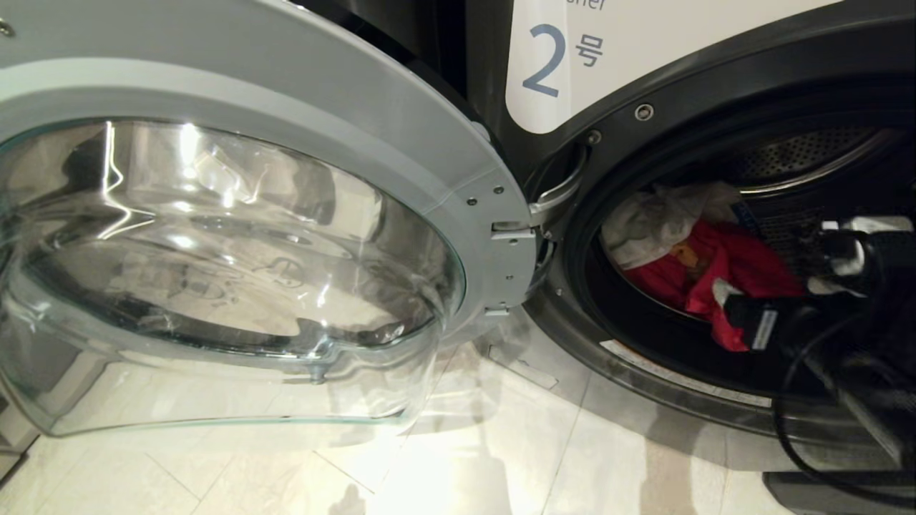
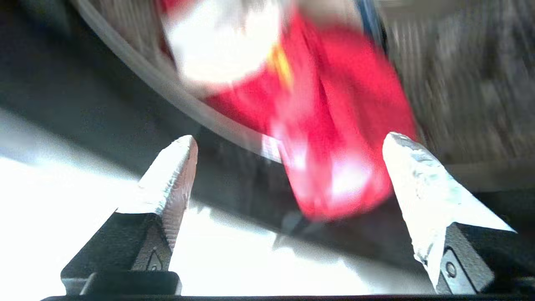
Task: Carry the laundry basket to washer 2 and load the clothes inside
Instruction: Close the washing machine door with the left hand
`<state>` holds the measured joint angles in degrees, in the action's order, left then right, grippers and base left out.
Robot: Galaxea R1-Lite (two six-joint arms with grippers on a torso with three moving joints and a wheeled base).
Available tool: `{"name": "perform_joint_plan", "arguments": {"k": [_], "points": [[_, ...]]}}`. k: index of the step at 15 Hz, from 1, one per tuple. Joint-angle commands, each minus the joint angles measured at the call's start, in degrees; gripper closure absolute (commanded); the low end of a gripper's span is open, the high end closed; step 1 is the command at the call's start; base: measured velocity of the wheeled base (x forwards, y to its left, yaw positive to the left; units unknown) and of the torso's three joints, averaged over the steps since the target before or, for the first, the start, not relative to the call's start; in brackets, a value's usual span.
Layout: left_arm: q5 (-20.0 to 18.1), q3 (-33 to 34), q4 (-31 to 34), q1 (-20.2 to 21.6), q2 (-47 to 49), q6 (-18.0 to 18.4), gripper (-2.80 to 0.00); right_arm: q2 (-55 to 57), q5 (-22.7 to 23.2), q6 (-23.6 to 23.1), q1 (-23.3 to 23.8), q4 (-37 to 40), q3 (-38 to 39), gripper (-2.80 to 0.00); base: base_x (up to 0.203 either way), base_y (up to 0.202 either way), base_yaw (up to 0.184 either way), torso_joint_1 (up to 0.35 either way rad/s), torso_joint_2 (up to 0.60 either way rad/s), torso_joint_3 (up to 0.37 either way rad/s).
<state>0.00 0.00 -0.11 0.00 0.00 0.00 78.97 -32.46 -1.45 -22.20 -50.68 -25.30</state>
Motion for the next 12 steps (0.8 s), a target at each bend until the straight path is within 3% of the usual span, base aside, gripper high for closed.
{"name": "perform_joint_plan", "arguments": {"k": [1,2,3,9,12], "points": [[0.0,0.09,0.02,0.0,0.0,0.0,0.0,-16.51,-0.42,1.41,-0.99,10.78,7.22,-2.8,0.0,0.0,0.0,0.0,0.0,0.0],[0.0,0.09,0.02,0.0,0.0,0.0,0.0,-20.55,-0.51,1.46,-1.17,13.04,10.6,-2.8,0.0,0.0,0.0,0.0,0.0,0.0],[0.0,0.09,0.02,0.0,0.0,0.0,0.0,-23.27,-0.58,0.97,-1.28,14.32,14.96,0.0,0.0,0.0,0.0,0.0,0.0,0.0],[0.0,0.09,0.01,0.0,0.0,0.0,0.0,-32.43,-0.17,-4.62,-1.3,8.06,26.84,0.0,0.0,0.0,0.0,0.0,0.0,0.0],[0.0,0.09,-0.05,0.0,0.0,0.0,0.0,-40.92,3.0,-4.03,0.57,24.99,27.19,0.0,0.0,0.0,0.0,0.0,0.0,0.0]]}}
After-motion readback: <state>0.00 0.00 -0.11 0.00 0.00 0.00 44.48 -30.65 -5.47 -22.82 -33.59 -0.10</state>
